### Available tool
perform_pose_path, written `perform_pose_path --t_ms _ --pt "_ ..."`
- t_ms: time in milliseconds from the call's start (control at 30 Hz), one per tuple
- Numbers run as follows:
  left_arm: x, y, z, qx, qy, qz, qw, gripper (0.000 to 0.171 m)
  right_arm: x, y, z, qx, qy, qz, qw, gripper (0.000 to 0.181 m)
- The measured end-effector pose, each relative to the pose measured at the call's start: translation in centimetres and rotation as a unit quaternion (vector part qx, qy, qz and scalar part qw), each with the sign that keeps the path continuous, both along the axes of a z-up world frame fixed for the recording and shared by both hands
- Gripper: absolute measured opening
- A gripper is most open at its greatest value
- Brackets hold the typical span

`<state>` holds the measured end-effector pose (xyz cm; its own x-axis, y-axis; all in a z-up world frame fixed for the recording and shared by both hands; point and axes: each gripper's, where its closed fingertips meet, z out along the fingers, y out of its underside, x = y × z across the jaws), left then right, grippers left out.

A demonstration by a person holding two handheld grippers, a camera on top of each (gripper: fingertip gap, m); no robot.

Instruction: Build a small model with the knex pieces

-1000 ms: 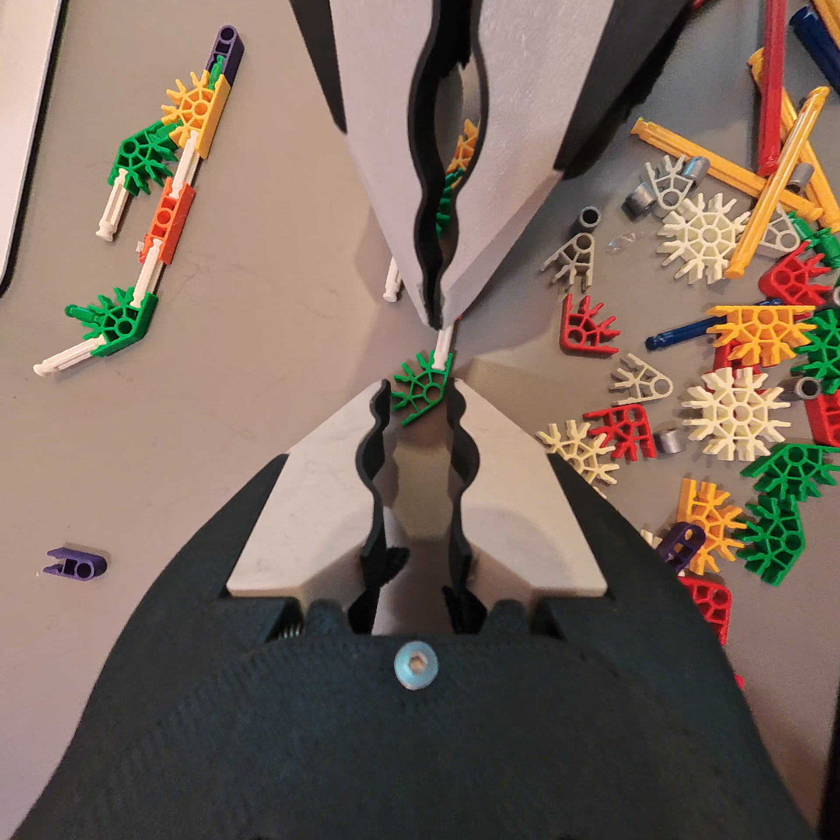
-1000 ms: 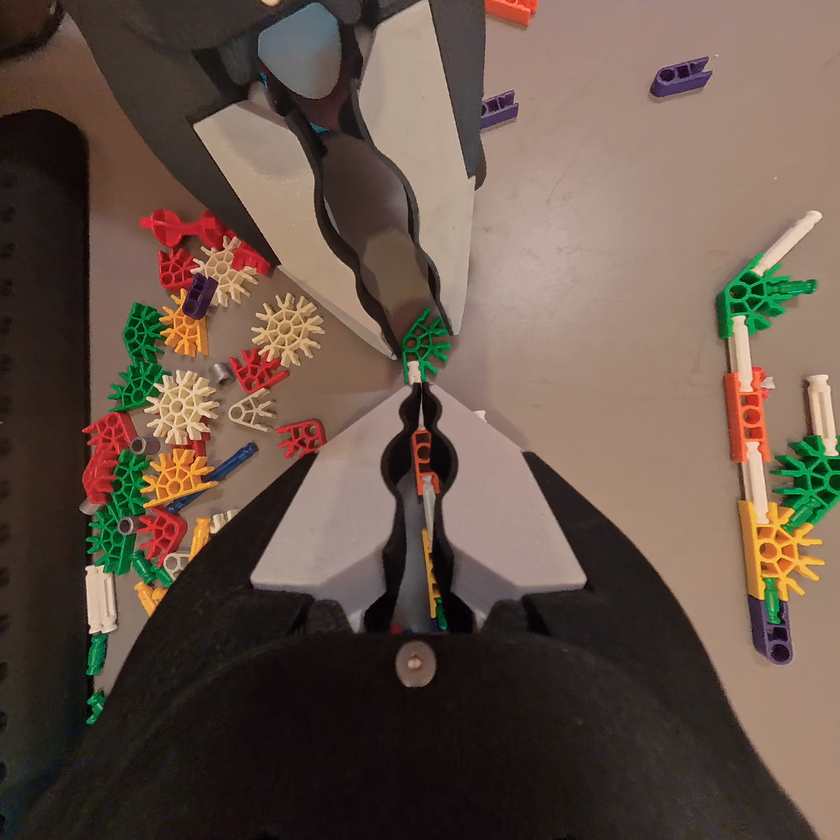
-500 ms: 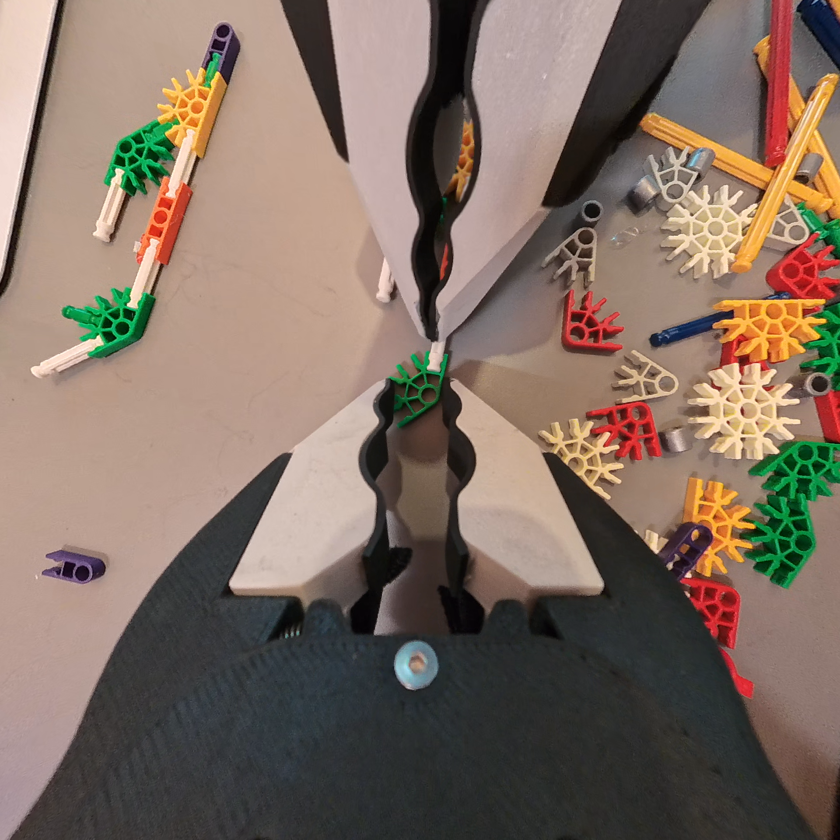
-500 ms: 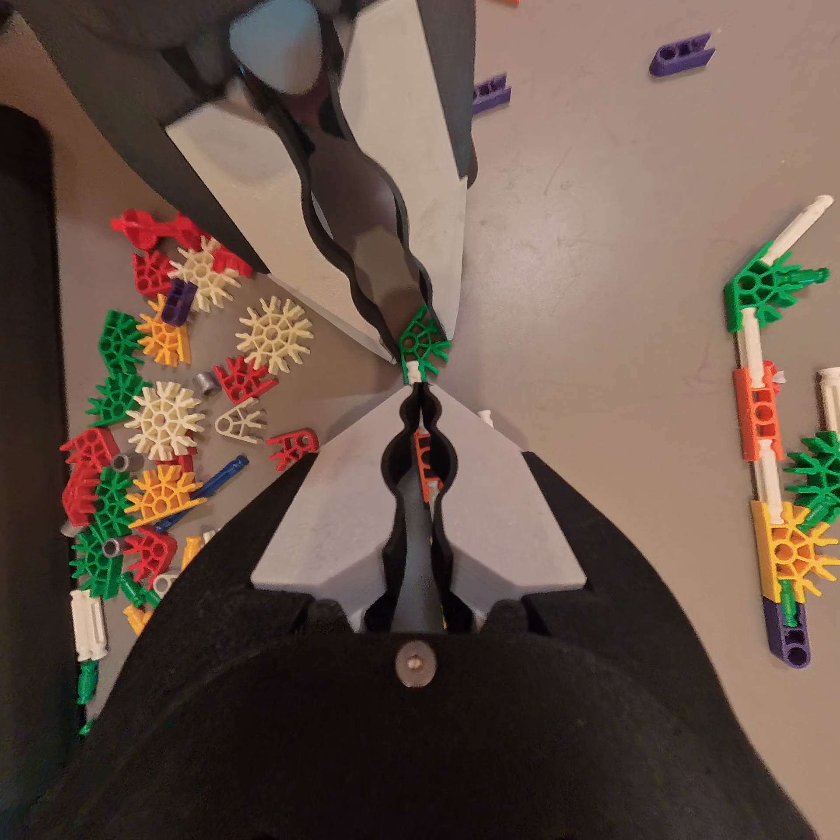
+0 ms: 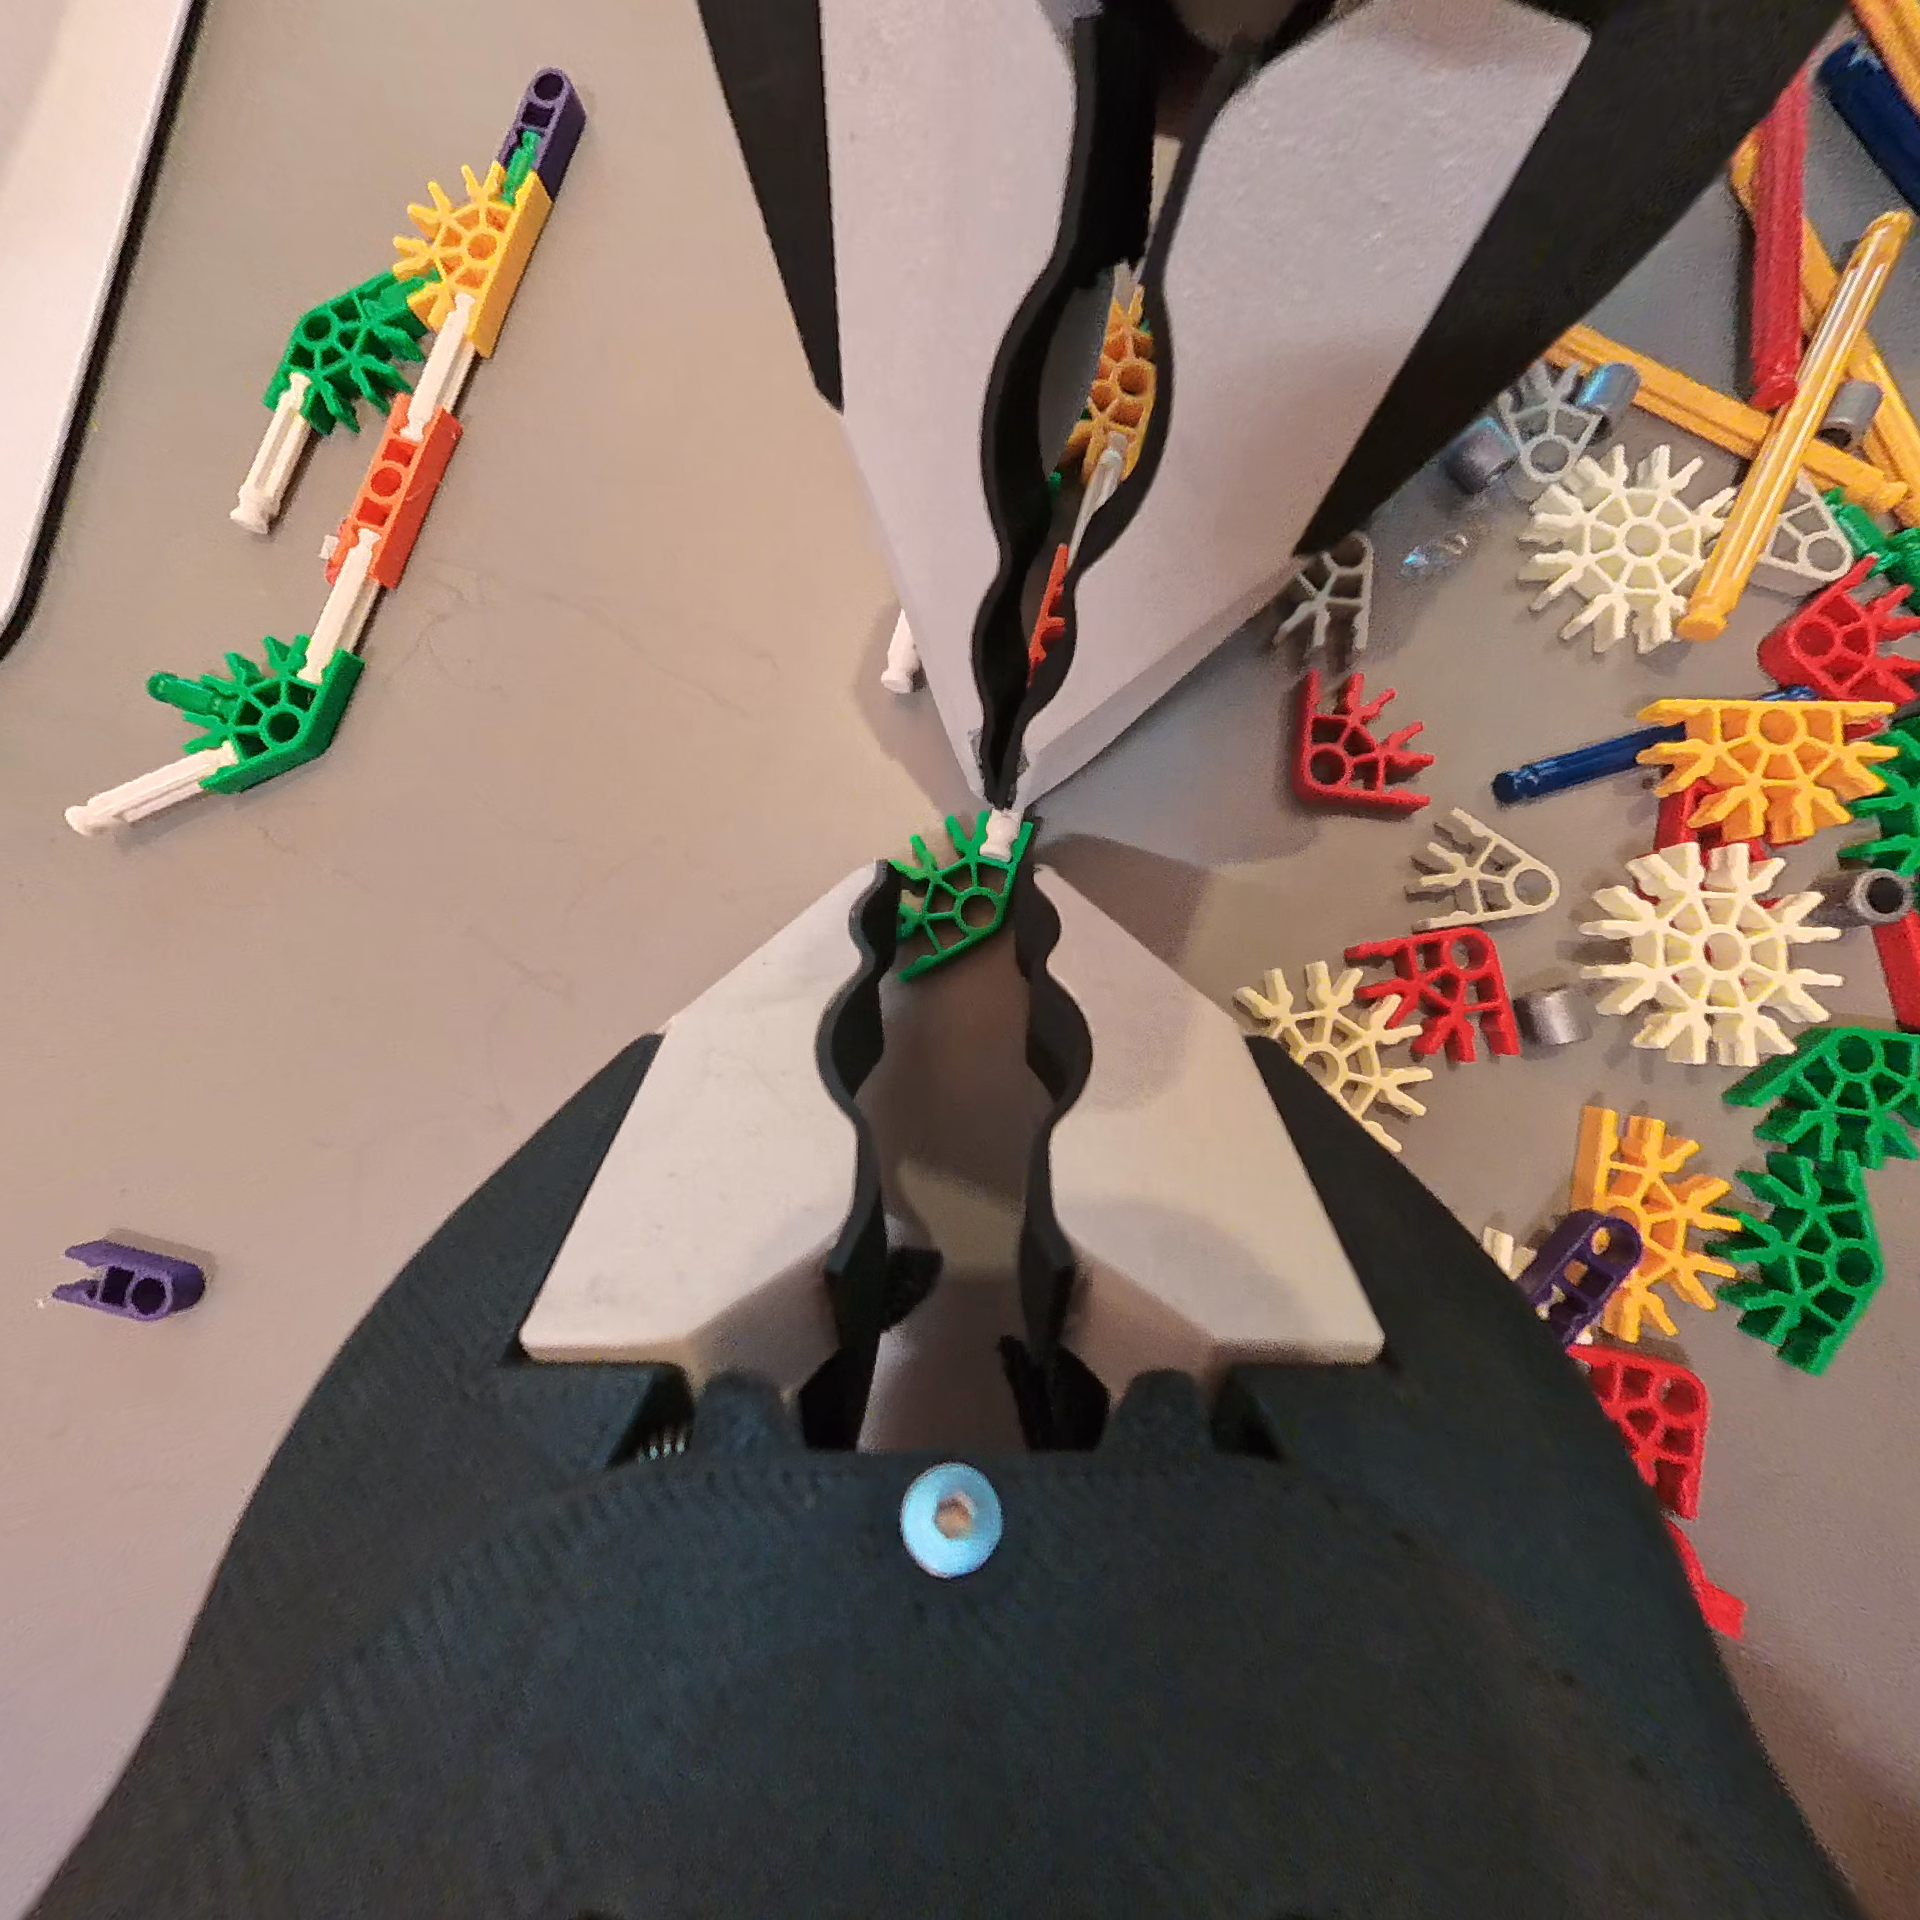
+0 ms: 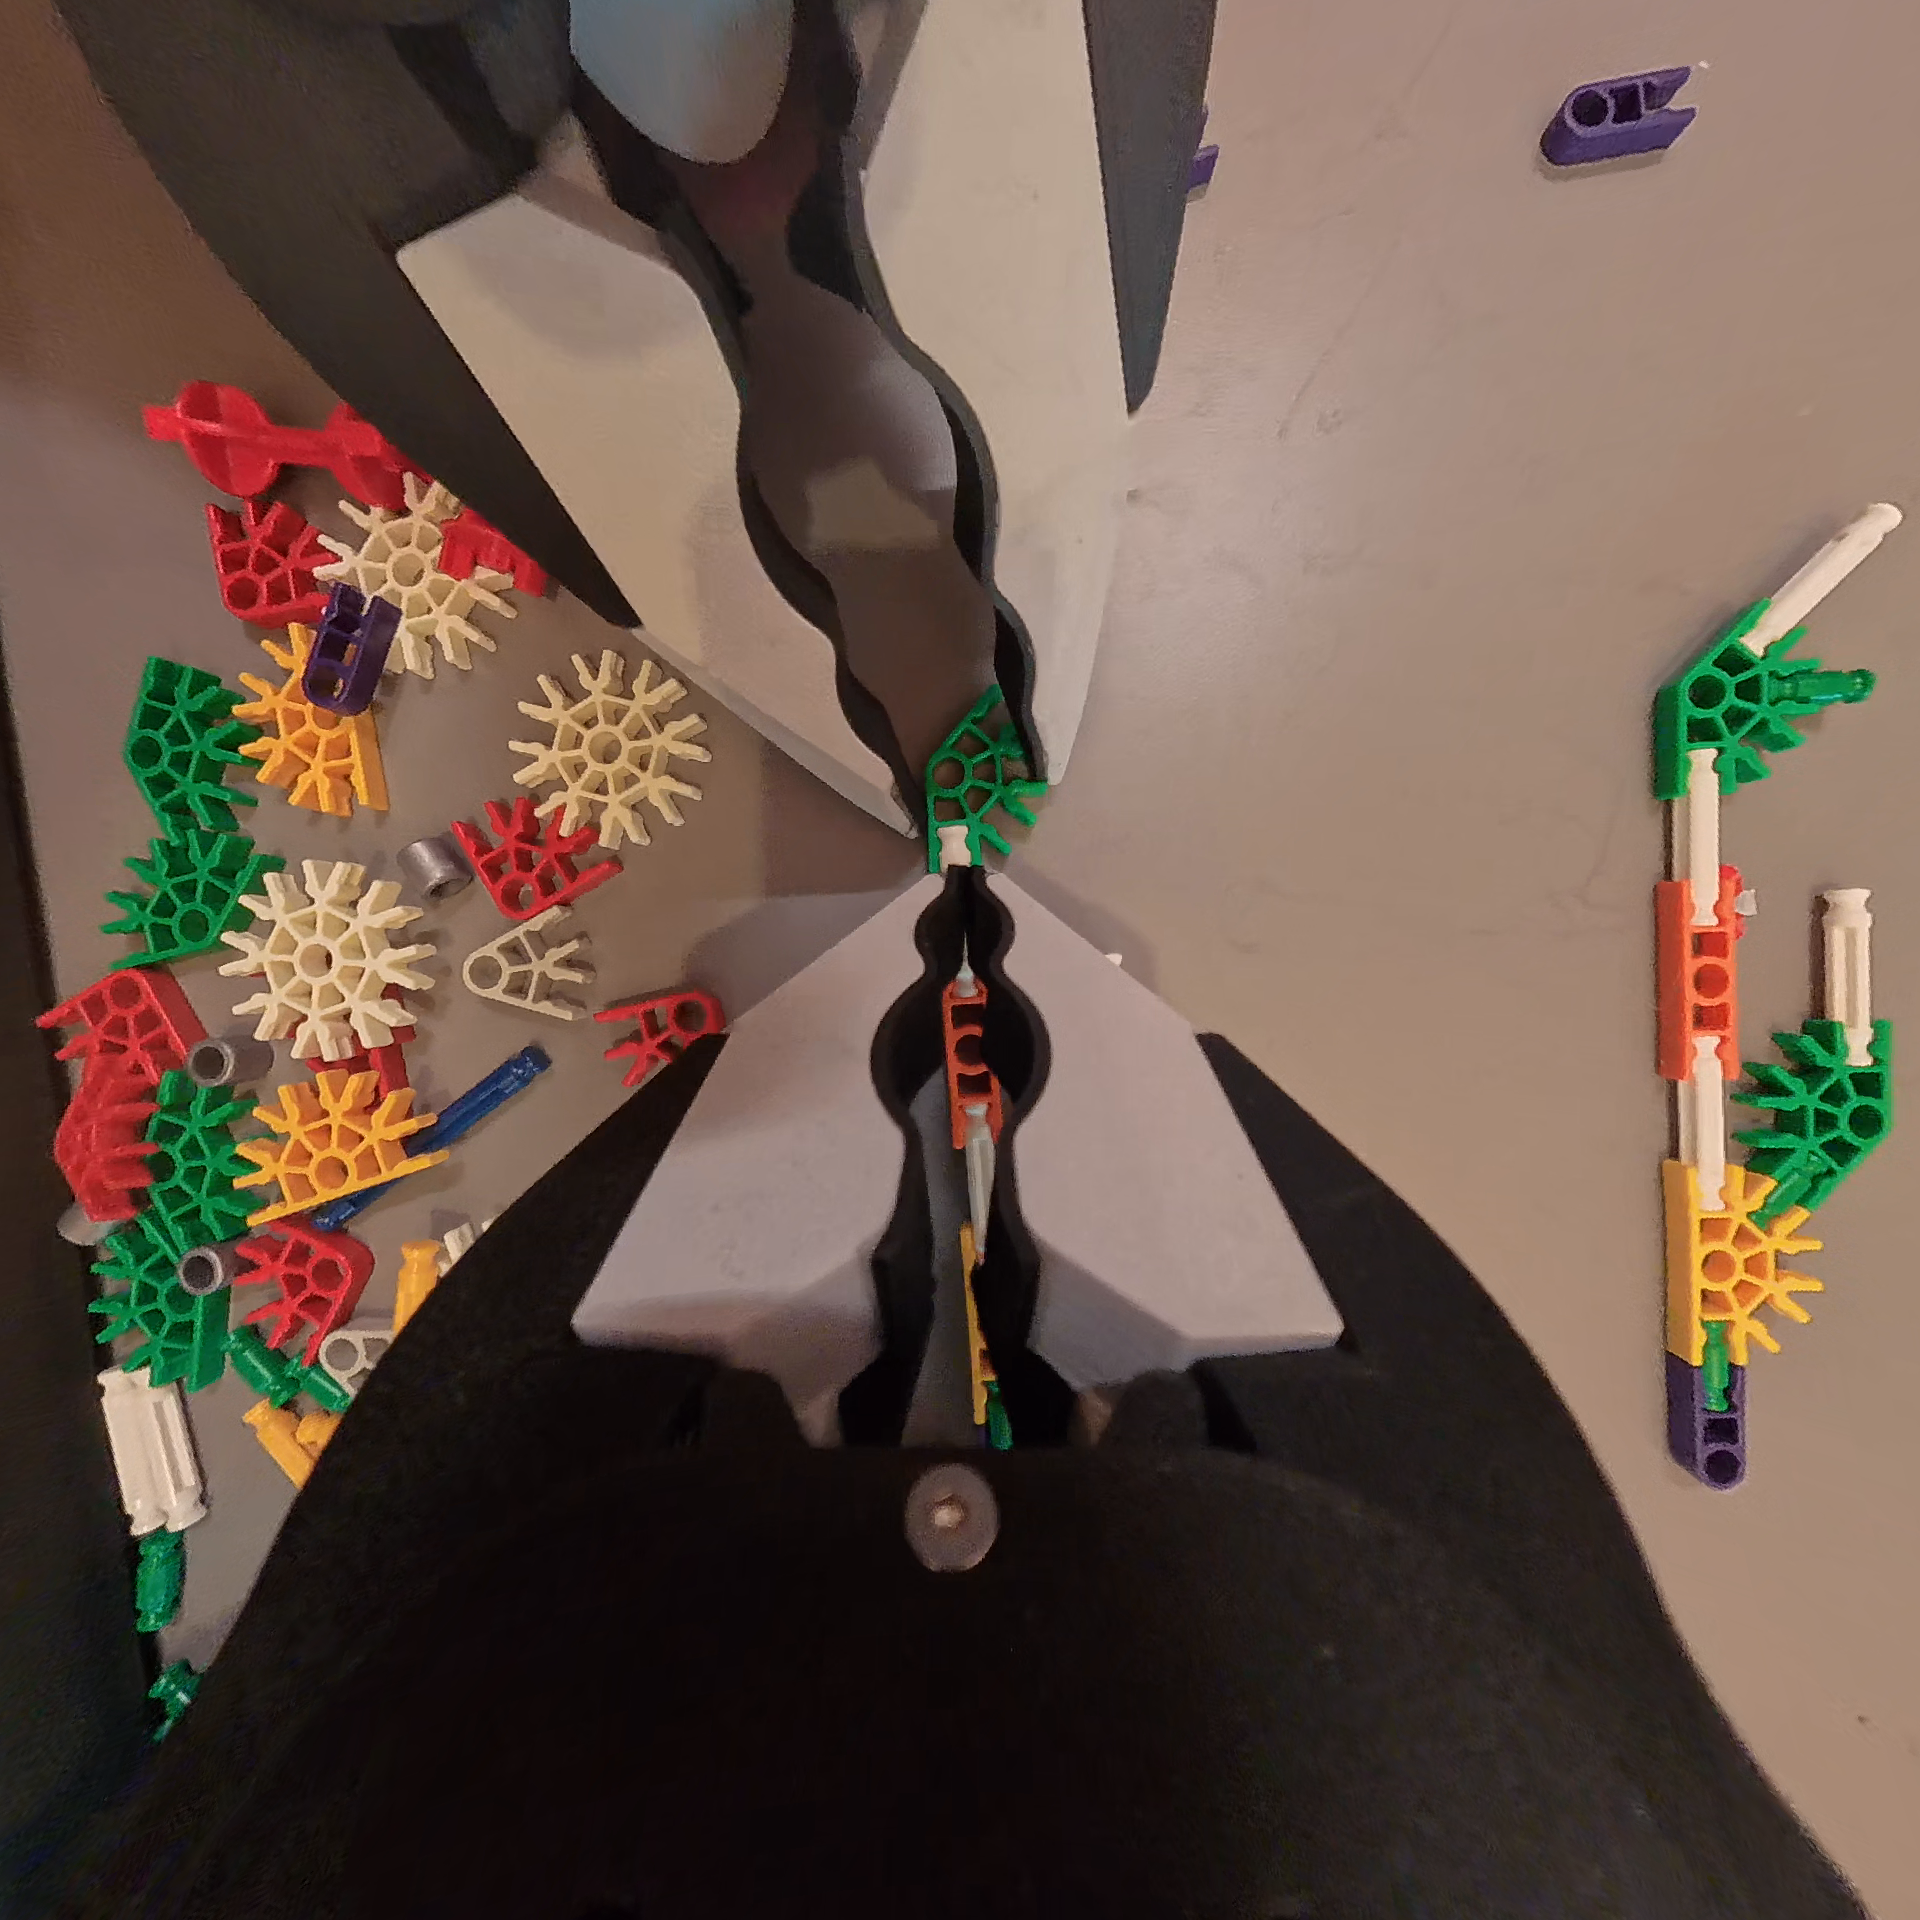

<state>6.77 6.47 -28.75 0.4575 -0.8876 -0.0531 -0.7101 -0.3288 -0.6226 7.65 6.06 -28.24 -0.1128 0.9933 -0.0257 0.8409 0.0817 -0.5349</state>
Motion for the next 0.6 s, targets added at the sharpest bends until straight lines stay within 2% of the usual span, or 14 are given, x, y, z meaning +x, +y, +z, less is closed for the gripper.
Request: perform_pose_path --t_ms 100,233,333,400,533,600 --pt "0.0 0.0 0.0 -0.002 -0.014 0.008 1.000 0.020 -0.2 -0.1 -0.2 0.025 -0.024 0.008 0.999 0.000" --pt "0.0 0.0 0.0 0.001 -0.022 0.012 1.000 0.021 -0.2 -0.1 -0.2 0.012 -0.027 0.007 1.000 0.000" --pt "-0.2 0.1 0.0 0.008 -0.007 0.017 1.000 0.020 0.2 0.4 0.0 0.009 -0.021 -0.021 1.000 0.000" --pt "-0.2 0.1 0.0 0.008 -0.005 0.027 1.000 0.020 0.8 0.4 1.1 0.023 -0.011 -0.030 0.999 0.008" --pt "-0.8 0.3 0.0 0.007 0.003 0.048 0.999 0.020 2.7 -0.2 3.2 0.021 0.021 -0.059 0.998 0.010" --pt "-1.3 0.4 0.1 0.008 0.010 0.056 0.998 0.026 4.0 -0.5 3.8 0.012 0.032 -0.075 0.997 0.013"
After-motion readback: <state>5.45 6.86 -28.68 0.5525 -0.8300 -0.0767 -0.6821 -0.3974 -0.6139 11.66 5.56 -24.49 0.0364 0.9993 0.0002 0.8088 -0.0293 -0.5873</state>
